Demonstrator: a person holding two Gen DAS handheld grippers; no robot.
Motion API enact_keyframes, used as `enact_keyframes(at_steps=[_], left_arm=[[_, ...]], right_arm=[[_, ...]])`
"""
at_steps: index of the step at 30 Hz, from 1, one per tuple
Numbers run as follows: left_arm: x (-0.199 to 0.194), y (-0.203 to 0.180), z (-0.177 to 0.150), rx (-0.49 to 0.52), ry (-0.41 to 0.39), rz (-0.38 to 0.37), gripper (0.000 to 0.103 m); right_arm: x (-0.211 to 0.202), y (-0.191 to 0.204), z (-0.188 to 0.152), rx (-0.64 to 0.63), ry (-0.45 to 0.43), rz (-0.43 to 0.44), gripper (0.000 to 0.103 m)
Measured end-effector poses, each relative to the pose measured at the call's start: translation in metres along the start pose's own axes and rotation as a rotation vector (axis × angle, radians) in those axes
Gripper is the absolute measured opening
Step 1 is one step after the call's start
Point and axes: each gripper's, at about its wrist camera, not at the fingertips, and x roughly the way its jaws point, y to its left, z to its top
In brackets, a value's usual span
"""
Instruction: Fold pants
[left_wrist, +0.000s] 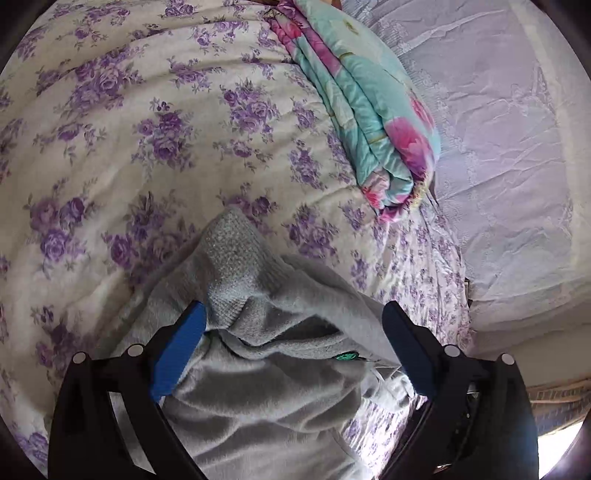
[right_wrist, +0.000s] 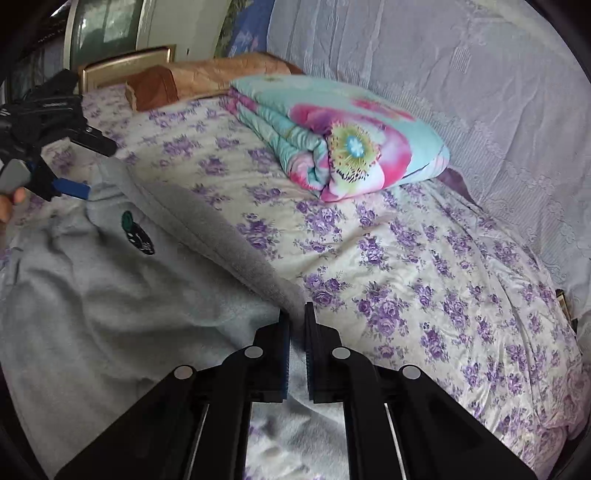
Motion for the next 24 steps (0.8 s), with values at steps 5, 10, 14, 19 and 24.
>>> enact_keyframes(at_steps=[5, 10, 14, 19, 24], left_arm=[[-0.016, 0.006, -0.036, -0.009, 0.052, -0.072, 0.094], [-0.031, 0.004, -0.058, 0.009, 0.035, -0.105, 0.094], [-0.038, 0.002, -0.069, 0.088, 0.02, -0.079, 0.052], [-0.066, 0.008, -0.078, 0.194, 0.009, -0.034, 0.028], [-0.078, 0.038, -0.081, 0.226, 0.041, 0.038, 0.028]], right_arm=[[-0.05, 0.037, -0.064, 0.044, -0.072, 0.015, 0.008], [-0.057, 0.061, -0.114, 0.134, -0.085, 0.042, 0.008], [-0.077, 0.069, -0.126, 0.199, -0.151, 0.048, 0.008], [-0.118, 0.102, -0.13, 0.134, -0.236, 0.081, 0.008], [-0.113, 0.151, -0.148, 0.037, -0.205, 0.104, 0.008]])
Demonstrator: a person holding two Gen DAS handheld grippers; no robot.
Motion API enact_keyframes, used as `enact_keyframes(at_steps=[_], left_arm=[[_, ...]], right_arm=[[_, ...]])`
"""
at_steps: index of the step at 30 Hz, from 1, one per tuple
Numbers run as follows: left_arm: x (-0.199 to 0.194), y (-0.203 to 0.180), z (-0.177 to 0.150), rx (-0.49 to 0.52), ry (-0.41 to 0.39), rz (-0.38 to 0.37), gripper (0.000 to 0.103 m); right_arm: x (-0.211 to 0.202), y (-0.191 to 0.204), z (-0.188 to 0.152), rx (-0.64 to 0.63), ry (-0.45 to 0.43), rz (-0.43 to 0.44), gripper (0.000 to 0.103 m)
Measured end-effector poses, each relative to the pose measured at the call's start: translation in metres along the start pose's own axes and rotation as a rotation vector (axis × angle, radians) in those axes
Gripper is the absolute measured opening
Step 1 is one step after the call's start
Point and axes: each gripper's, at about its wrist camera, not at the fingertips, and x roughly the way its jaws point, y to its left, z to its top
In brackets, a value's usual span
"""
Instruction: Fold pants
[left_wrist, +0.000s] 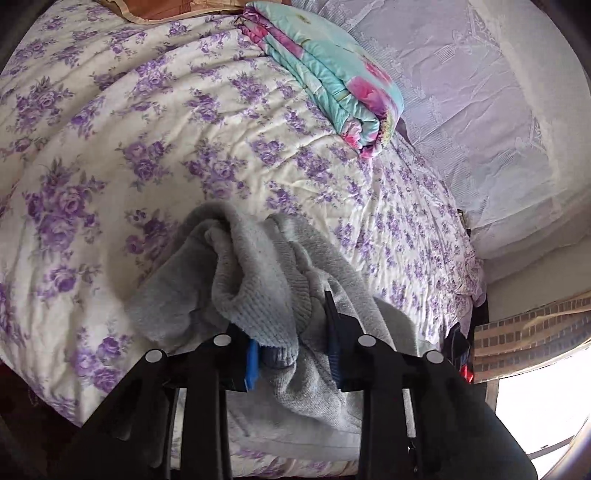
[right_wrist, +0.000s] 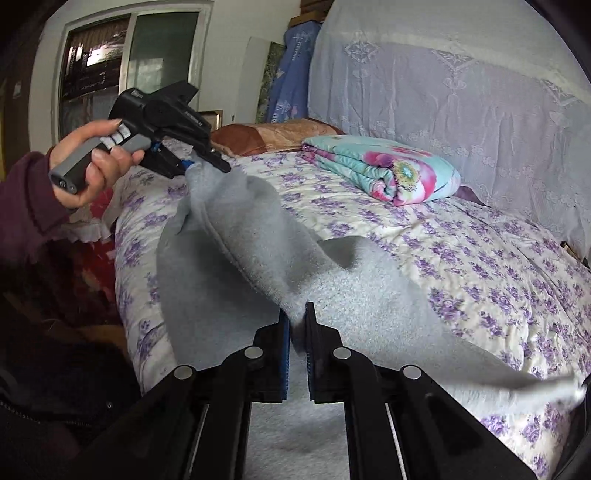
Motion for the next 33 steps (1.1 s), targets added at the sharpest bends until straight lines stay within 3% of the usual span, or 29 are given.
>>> enact_keyframes(at_steps=[4, 11, 22, 28, 33], left_arm=[[0.001, 0.024, -0.018, -0.007, 0.015, 0.02, 0.028], [-0.002, 0.031, -0.038, 0.012, -0.002, 0.022, 0.028], [-0.013, 0.02, -0.026, 0.064, -0.042, 0.074, 0.028], [0.0, 0.033, -0.027, 0.069, -0.025, 0.122, 0.029], [-0.011, 0.01, -0.027, 0.174, -0.108, 0.186, 0.029]], right_arm=[[0.017, 0.009, -0.018, 0.049, 0.055, 0.026, 0.008], [0.007, 0.006, -0.026, 0.105, 0.029, 0.046, 0.008], [-0.006, 0.02, -0.021, 0.069, -0.023, 0.102, 0.01], [0.009, 0.029, -0.027, 0.051, 0.043, 0.136, 0.01], [0.002, 0.036, -0.024, 0.039, 0.024, 0.154, 0.01]])
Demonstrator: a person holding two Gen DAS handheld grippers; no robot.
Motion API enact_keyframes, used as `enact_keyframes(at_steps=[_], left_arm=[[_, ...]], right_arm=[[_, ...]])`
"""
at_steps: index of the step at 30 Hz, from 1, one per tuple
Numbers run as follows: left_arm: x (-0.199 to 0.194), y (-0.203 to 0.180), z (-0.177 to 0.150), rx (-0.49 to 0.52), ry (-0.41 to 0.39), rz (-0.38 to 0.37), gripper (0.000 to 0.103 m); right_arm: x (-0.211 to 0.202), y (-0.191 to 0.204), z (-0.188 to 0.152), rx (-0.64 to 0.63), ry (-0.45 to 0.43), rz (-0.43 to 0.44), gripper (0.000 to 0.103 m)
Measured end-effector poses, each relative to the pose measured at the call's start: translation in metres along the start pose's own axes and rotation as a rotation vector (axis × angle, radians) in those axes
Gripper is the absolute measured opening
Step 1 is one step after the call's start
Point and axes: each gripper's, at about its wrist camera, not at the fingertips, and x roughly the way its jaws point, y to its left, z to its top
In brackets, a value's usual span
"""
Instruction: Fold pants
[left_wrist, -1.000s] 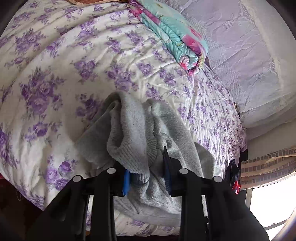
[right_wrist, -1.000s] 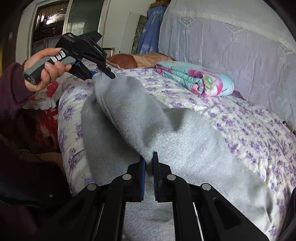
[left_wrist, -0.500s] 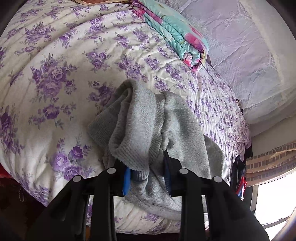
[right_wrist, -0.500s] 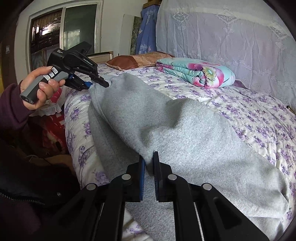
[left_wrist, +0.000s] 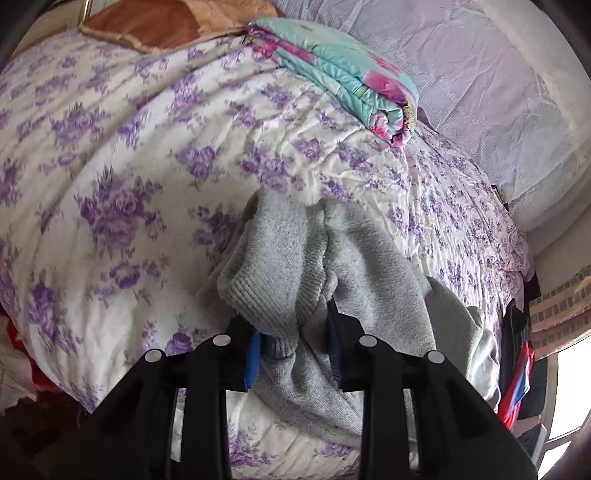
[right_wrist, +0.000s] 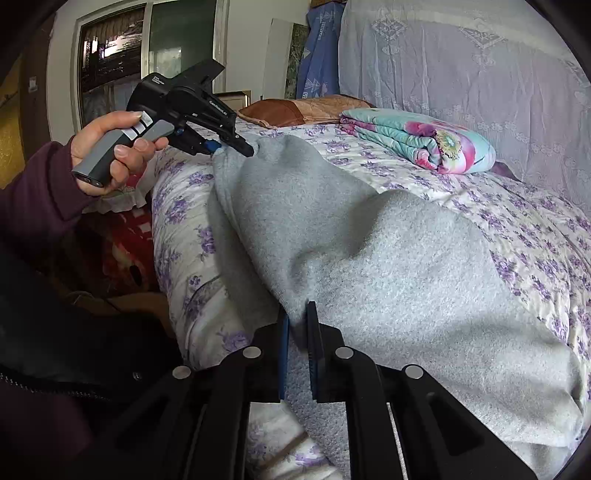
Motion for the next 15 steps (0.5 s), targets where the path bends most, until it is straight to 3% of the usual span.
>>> enact_keyframes(at_steps=[2, 6, 10, 15], left_arm=[[-0.004, -0.004, 0.002, 0.021, -0.02, 0.022, 0.029], [0.028, 0.018, -0.013, -0.028, 0.041, 0.056, 0.035], [0.019, 0.026, -0.017, -0.058, 0.013, -0.012, 0.037], [0.007, 0.026, -0.019, -0.05, 0.029, -0.017, 0.04]], right_arm=[[0.0, 0.004, 0.001, -0.007, 0.0, 0.017, 0.01], [0.024, 0.007, -0.011, -0.004, 0.086, 0.016, 0.01], [0.025, 0.007, -0.012, -0.003, 0.09, 0.021, 0.01], [0.024, 0.006, -0.013, 0.007, 0.087, 0.026, 0.01]])
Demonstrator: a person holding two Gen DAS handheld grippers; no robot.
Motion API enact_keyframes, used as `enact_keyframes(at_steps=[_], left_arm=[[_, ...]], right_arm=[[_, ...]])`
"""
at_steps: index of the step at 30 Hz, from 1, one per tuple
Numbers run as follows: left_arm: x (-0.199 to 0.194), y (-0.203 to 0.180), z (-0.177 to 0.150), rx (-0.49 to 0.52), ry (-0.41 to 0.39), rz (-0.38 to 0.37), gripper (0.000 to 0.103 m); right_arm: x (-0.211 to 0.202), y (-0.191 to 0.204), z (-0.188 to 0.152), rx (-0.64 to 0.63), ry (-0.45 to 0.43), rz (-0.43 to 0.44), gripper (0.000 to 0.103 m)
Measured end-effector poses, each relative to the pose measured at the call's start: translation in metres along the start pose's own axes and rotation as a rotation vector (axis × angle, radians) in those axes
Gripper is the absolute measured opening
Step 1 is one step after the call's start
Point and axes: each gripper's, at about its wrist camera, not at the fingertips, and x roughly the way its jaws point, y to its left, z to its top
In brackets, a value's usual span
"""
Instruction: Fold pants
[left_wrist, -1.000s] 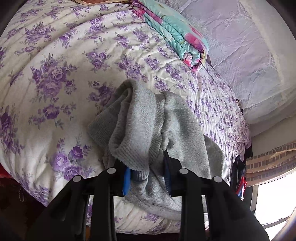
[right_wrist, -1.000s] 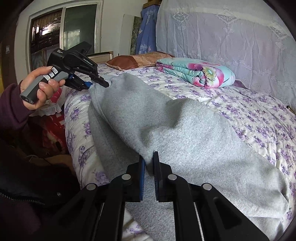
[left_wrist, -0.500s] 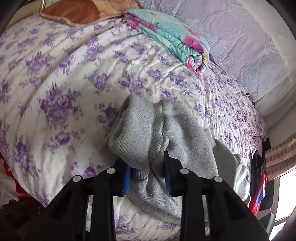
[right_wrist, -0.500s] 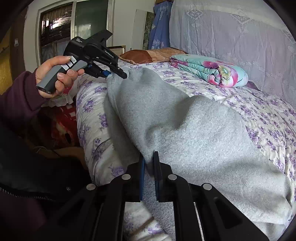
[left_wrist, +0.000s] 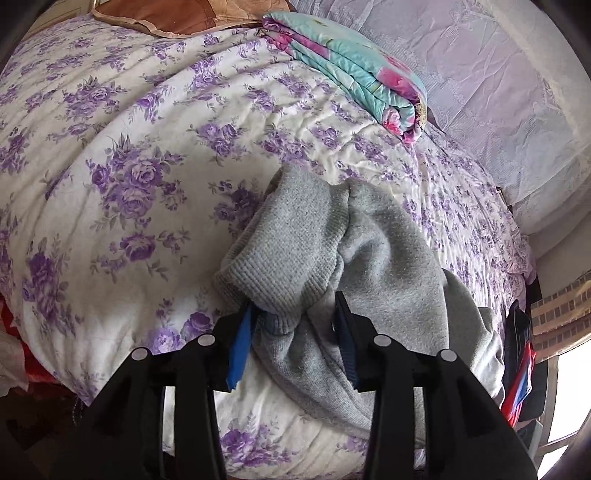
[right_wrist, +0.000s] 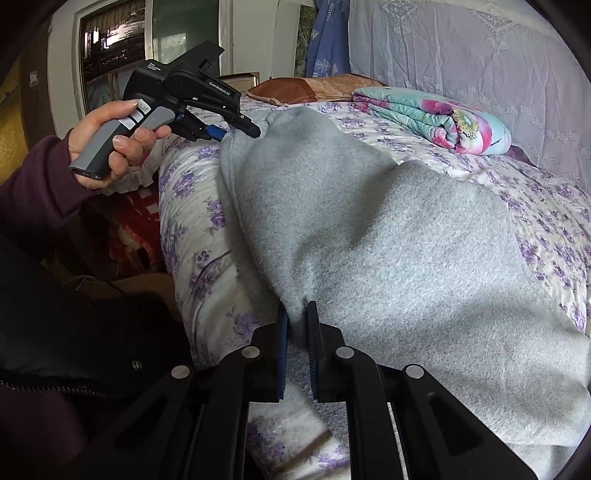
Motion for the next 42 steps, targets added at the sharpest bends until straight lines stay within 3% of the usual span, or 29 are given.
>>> enact_keyframes(at_steps=[7, 12, 14, 16, 17, 19, 21, 23, 24, 26, 29, 31, 33, 35, 37, 39, 41, 42], left_arm=[[-0.007, -0.016, -0.008, 0.04, 0.006, -0.01, 0.047], [0.009, -0.01, -0.009, -0.01, 0.01, 0.005, 0.044], [0.006, -0.002, -0.006, -0.048, -0.013, 0.028, 0.039], [0.006, 0.005, -0.005, -0.088, -0.002, 0.006, 0.039], [0.004, 0.005, -0.006, -0.086, -0.002, 0.007, 0.039], [-0.006, 0.001, -0.011, -0.063, -0.013, 0.016, 0.037], [-0.023, -0.008, -0.017, -0.038, -0.036, 0.008, 0.037], [-0.046, -0.023, -0.025, 0.006, -0.078, 0.013, 0.037], [-0.057, -0.034, -0.03, 0.039, -0.098, 0.011, 0.037], [-0.073, -0.059, -0.041, 0.113, -0.121, -0.02, 0.037], [-0.058, -0.097, -0.059, 0.201, -0.066, -0.086, 0.041], [-0.021, -0.115, -0.074, 0.264, 0.014, -0.043, 0.042], [0.022, -0.101, -0.086, 0.261, 0.091, 0.048, 0.039], [0.022, -0.082, -0.092, 0.229, 0.035, -0.003, 0.028], [0.013, -0.072, -0.09, 0.175, 0.05, -0.045, 0.023], [0.006, -0.07, -0.088, 0.151, 0.06, -0.073, 0.025], [-0.001, -0.079, -0.09, 0.182, 0.049, -0.062, 0.033], [-0.005, -0.086, -0.092, 0.207, 0.036, -0.068, 0.04]], right_arm=[[-0.021, -0.013, 0.007, 0.069, -0.077, 0.072, 0.01], [0.003, 0.005, -0.001, -0.042, 0.058, 0.023, 0.014], [0.002, 0.012, -0.003, -0.066, 0.059, 0.026, 0.024], [-0.005, 0.016, -0.005, -0.079, 0.039, 0.048, 0.051], [-0.011, 0.018, -0.005, -0.083, 0.019, 0.048, 0.052], [-0.023, 0.015, -0.003, -0.068, -0.015, 0.064, 0.051], [-0.036, 0.006, 0.002, -0.022, -0.059, 0.124, 0.039], [-0.042, -0.004, 0.011, 0.033, -0.074, 0.171, 0.014], [-0.041, -0.009, 0.014, 0.064, -0.072, 0.19, 0.012], [-0.028, -0.017, 0.017, 0.118, -0.033, 0.212, 0.011], [0.025, -0.027, 0.006, 0.21, 0.161, 0.211, 0.012], [0.029, -0.034, 0.001, 0.263, 0.133, 0.251, 0.011], [0.022, -0.037, 0.001, 0.281, 0.124, 0.256, 0.009], [0.004, -0.038, -0.001, 0.262, 0.076, 0.218, 0.012], [-0.022, -0.048, -0.003, 0.262, 0.014, 0.126, 0.013], [-0.055, -0.077, -0.009, 0.338, -0.052, 0.034, 0.022], [-0.098, -0.12, -0.026, 0.499, -0.132, -0.125, 0.069], [-0.12, -0.144, -0.038, 0.593, -0.17, -0.216, 0.077]])
